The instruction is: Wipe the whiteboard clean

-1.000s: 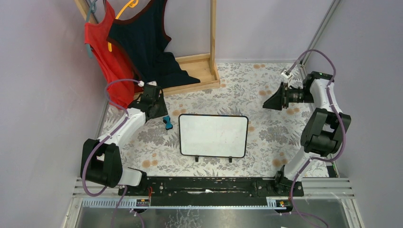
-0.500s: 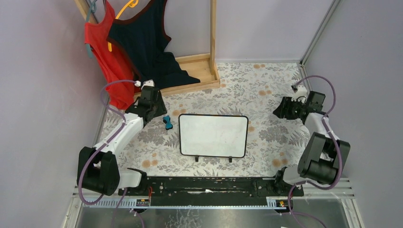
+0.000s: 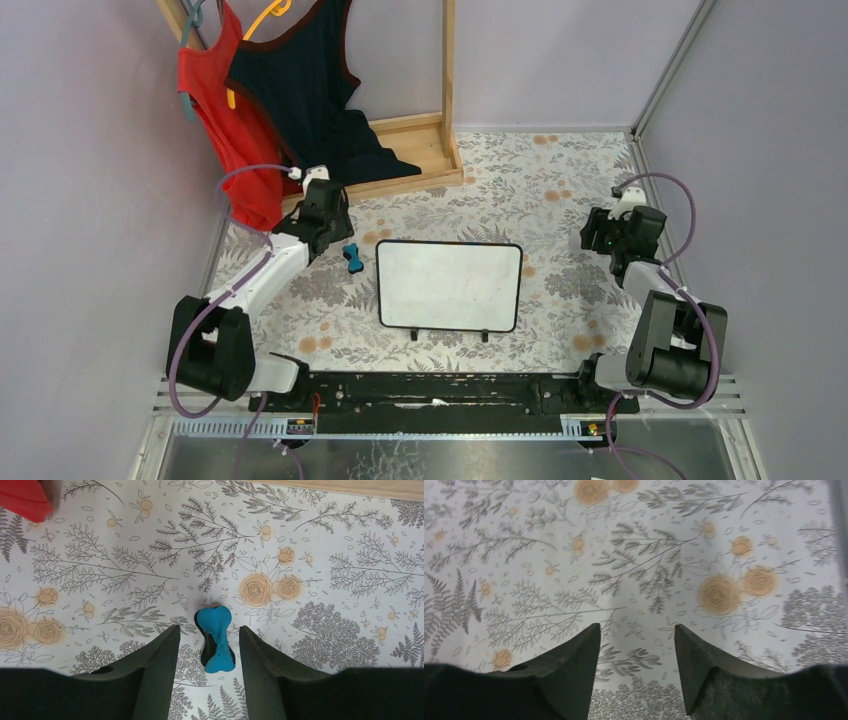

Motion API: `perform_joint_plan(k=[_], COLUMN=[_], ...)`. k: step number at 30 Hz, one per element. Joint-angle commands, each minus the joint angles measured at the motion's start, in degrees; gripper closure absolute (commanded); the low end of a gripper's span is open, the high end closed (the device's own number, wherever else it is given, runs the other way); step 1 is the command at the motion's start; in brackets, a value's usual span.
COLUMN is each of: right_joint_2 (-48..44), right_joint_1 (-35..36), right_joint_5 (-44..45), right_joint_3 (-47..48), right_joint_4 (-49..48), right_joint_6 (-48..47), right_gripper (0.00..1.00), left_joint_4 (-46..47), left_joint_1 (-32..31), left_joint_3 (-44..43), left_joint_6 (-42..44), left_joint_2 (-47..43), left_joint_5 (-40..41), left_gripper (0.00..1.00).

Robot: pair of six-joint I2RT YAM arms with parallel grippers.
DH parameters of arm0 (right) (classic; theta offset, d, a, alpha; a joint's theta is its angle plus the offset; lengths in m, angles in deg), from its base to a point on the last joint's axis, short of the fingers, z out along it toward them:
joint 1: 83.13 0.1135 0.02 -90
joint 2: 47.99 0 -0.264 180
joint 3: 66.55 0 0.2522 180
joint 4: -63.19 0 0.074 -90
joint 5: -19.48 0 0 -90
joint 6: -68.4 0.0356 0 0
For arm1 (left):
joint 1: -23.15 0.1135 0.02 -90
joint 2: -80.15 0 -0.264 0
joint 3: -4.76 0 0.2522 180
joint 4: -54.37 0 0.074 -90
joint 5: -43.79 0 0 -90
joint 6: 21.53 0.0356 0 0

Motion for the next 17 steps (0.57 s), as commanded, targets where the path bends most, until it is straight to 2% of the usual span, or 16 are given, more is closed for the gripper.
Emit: perform_joint_plan(k=[1,6,11,17], right_joint_2=[-3.47,-0.30,-1.58,0.12], right_joint_1=[2.42,2.66,2.95,3.93], right_joint_5=[2.84,4.02,2.63,5.60], right_joint_3=[-2.19,1.46,-2.86,-5.07], right_joint_4=[-7.37,-2.34,-8.57,-13.13], right_joint_6=[1.07,0.40,2.62,4.61], right_gripper=[0.32,0.26,0.25,0.26], left_joint_4=[4.72,6.31,6.30,6.00], left_joint_1=[-1.09,-1.39,-1.66,-1.69], left_joint_3=[-2.78,-2.01,-1.70,-0.75], left_joint_6=[0.11,-0.45,0.00,0.28], left_joint_2=[1.32,-0.55,-1.29,-1.04], left_joint_5=[2.95,2.20,1.77,2.39], left_gripper=[0.54,0.54,0.54,0.54])
